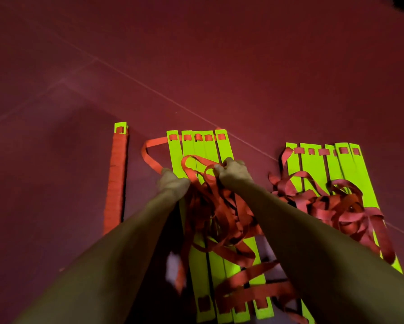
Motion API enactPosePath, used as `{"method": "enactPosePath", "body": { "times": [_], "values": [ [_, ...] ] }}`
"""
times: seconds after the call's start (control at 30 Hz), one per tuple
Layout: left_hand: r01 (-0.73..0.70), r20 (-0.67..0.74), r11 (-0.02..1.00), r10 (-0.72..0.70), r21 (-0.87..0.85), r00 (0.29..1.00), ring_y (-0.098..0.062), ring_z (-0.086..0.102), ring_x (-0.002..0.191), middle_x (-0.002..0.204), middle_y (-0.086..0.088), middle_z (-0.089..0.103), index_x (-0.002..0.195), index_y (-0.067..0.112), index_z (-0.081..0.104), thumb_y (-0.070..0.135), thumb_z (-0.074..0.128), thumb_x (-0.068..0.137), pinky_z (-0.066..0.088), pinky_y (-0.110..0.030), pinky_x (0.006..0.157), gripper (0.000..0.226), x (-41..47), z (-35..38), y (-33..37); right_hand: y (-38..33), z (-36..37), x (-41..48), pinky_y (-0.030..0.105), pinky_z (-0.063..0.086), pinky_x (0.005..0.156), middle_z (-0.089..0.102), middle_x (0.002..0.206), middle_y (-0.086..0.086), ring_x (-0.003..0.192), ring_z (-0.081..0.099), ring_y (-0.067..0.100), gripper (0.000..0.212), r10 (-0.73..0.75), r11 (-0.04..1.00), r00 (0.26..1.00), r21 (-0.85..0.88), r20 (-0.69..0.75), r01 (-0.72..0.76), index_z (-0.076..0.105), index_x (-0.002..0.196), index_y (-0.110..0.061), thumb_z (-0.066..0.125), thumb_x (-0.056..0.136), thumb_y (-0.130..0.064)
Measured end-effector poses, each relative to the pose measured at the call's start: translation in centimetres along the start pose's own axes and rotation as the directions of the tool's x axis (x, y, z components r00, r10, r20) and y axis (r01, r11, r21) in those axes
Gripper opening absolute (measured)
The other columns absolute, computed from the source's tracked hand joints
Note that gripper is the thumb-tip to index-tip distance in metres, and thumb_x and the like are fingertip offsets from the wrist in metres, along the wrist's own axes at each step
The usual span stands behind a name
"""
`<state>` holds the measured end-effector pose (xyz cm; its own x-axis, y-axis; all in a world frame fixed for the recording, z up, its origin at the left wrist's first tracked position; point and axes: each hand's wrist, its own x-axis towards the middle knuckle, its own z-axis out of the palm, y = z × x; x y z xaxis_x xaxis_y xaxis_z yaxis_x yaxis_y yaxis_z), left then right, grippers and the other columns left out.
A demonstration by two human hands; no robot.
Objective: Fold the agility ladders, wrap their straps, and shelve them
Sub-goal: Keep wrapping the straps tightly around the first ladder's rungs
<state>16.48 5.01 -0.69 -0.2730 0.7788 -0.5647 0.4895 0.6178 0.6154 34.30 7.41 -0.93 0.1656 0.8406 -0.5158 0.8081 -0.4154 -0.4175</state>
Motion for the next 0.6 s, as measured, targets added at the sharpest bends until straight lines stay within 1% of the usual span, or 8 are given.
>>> {"method": "enactPosePath", "body": {
  "times": [0.07,0.13,0.2,0.3,0.37,0.47,0.53,0.6],
  "values": [
    [0.043,-0.005,0.999,-0.043,0.0,0.999,-0.033,0.059,0.112,0.122,-0.015,0.059,0.134,-0.001,0.043,0.023,0.07,0.087,0.048,-0.032,0.079,0.059,0.0,0.4,0.1,0.0,0.3,0.5,0.047,0.044,0.104,0.05,0.13,0.023,0.119,0.053,0.041,0.048,0.033,0.998,0.999,0.056,-0.012,-0.032,0.054,0.127,-0.009,0.045,0.099,-0.046],
    [0.06,0.024,0.998,-0.06,-0.002,0.998,-0.026,0.057,0.098,0.113,-0.013,0.057,0.134,-0.003,0.044,0.017,0.069,0.088,0.043,-0.028,0.067,0.056,0.1,0.9,0.1,0.1,0.4,0.8,0.042,0.047,0.101,0.055,0.128,0.022,0.116,0.056,0.038,0.04,0.079,0.992,0.997,0.1,-0.027,-0.076,0.058,0.123,-0.009,0.049,0.098,-0.039],
    [0.054,0.033,0.999,-0.054,0.004,0.998,-0.022,0.051,0.094,0.108,-0.01,0.052,0.135,-0.002,0.044,0.01,0.067,0.088,0.04,-0.03,0.07,0.054,0.3,1.1,-0.3,0.4,0.3,0.9,0.04,0.05,0.096,0.059,0.125,0.019,0.113,0.059,0.036,0.031,0.117,0.981,0.993,0.156,-0.022,-0.112,0.055,0.12,-0.01,0.053,0.094,-0.026],
    [0.047,0.091,0.999,-0.045,-0.019,0.995,-0.021,0.05,0.093,0.109,-0.01,0.049,0.137,0.006,0.04,0.004,0.066,0.087,0.039,-0.029,0.069,0.057,0.5,0.7,-0.6,0.6,0.6,0.8,0.041,0.052,0.095,0.059,0.123,0.016,0.112,0.06,0.035,0.043,0.172,0.942,0.985,0.291,0.014,-0.168,0.042,0.129,-0.013,0.058,0.089,-0.018],
    [0.083,0.148,0.99,-0.066,-0.111,0.987,-0.024,0.054,0.085,0.101,-0.013,0.054,0.124,0.012,0.041,0.001,0.069,0.081,0.04,-0.029,0.061,0.052,0.8,0.5,-0.9,0.3,0.6,0.7,0.034,0.051,0.089,0.059,0.126,0.015,0.114,0.061,0.033,0.059,0.217,0.911,0.974,0.346,0.06,-0.225,0.041,0.137,-0.009,0.066,0.087,-0.025],
    [0.161,0.246,0.951,-0.096,-0.263,0.964,-0.019,0.053,0.053,0.064,-0.011,0.056,0.087,0.006,0.051,0.01,0.066,0.077,0.038,-0.023,0.049,0.018,0.5,0.3,-0.9,0.1,1.0,0.6,0.031,0.05,0.068,0.067,0.1,0.01,0.086,0.066,0.025,0.033,0.209,0.883,0.96,0.385,0.186,-0.267,0.064,0.105,-0.006,0.071,0.086,-0.032],
    [0.136,0.288,0.968,-0.072,-0.209,0.955,-0.015,0.048,0.055,0.067,-0.006,0.054,0.071,0.01,0.053,0.013,0.061,0.081,0.038,-0.02,0.046,0.013,0.2,0.5,-1.2,0.3,1.4,0.1,0.032,0.049,0.062,0.061,0.081,0.007,0.069,0.06,0.02,0.016,0.189,0.853,0.942,0.429,0.278,-0.298,0.061,0.083,-0.01,0.064,0.092,-0.023],
    [0.139,0.326,0.968,-0.065,-0.208,0.943,-0.013,0.052,0.061,0.072,-0.002,0.055,0.072,0.013,0.053,0.01,0.057,0.093,0.044,-0.017,0.047,0.021,-0.7,0.6,-1.2,0.5,1.8,-0.4,0.032,0.049,0.063,0.059,0.08,0.007,0.065,0.057,0.019,0.012,0.148,0.852,0.938,0.44,0.313,-0.282,0.059,0.082,-0.012,0.056,0.094,-0.014]
  ]
}}
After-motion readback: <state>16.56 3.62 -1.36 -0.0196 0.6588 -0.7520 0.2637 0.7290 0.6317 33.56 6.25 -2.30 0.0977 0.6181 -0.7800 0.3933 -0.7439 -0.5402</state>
